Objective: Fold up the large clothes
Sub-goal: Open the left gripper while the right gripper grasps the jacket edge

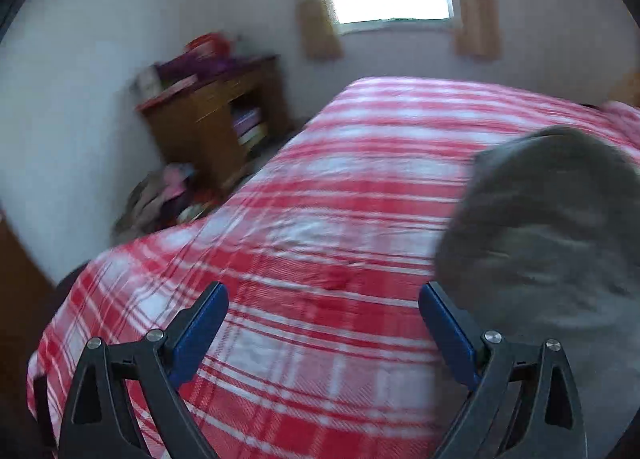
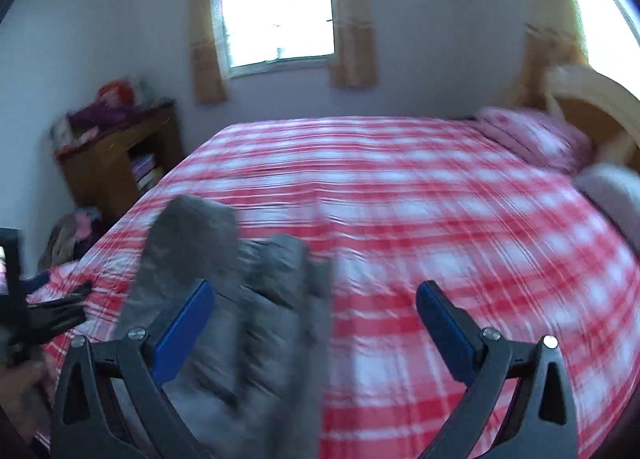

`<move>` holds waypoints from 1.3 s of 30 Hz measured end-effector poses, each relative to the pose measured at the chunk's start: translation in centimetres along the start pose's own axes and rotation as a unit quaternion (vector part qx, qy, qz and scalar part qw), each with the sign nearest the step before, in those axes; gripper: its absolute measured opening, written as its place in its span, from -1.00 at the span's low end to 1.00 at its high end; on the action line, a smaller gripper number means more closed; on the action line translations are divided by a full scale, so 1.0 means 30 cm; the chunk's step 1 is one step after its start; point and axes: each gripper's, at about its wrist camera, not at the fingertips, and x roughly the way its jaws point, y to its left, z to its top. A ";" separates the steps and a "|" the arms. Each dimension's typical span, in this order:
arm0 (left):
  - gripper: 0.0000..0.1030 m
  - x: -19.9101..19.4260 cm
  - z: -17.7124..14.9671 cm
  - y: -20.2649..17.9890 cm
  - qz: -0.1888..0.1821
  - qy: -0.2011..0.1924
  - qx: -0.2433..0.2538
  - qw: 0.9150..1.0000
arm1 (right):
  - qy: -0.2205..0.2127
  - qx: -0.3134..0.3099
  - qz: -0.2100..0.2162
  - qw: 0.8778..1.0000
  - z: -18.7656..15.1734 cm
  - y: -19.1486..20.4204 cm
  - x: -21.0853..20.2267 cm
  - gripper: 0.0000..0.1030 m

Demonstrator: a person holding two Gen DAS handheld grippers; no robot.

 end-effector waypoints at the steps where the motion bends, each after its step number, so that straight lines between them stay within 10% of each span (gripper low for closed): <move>1: 0.87 0.038 -0.004 0.004 0.010 0.007 -0.006 1.000 | 0.015 0.003 0.006 1.000 0.032 0.042 0.034 1.00; 7: 0.87 0.179 -0.017 -0.040 -0.007 0.052 -0.051 0.997 | 0.084 0.017 -0.015 0.996 0.151 0.261 0.259 0.95; 12: 0.87 0.195 0.011 -0.120 -0.037 0.058 -0.065 0.995 | 0.109 0.023 -0.062 0.992 0.042 0.278 0.385 0.78; 16: 0.87 0.086 0.034 -0.233 -0.050 0.014 -0.021 0.998 | 0.118 0.025 -0.045 0.992 -0.064 0.212 0.388 -0.31; 19: 0.87 -0.029 0.037 -0.347 -0.042 -0.040 0.043 0.997 | 0.091 0.036 -0.037 0.995 -0.109 0.148 0.332 -0.66; 27: 0.87 -0.121 -0.025 -0.633 -0.006 -0.091 0.169 0.982 | 0.084 0.092 -0.050 0.991 -0.180 -0.021 0.329 -0.68; 39: 0.87 -0.095 0.011 -0.631 -0.033 -0.028 0.123 0.991 | 0.045 0.138 -0.076 0.987 -0.156 -0.131 0.229 -0.28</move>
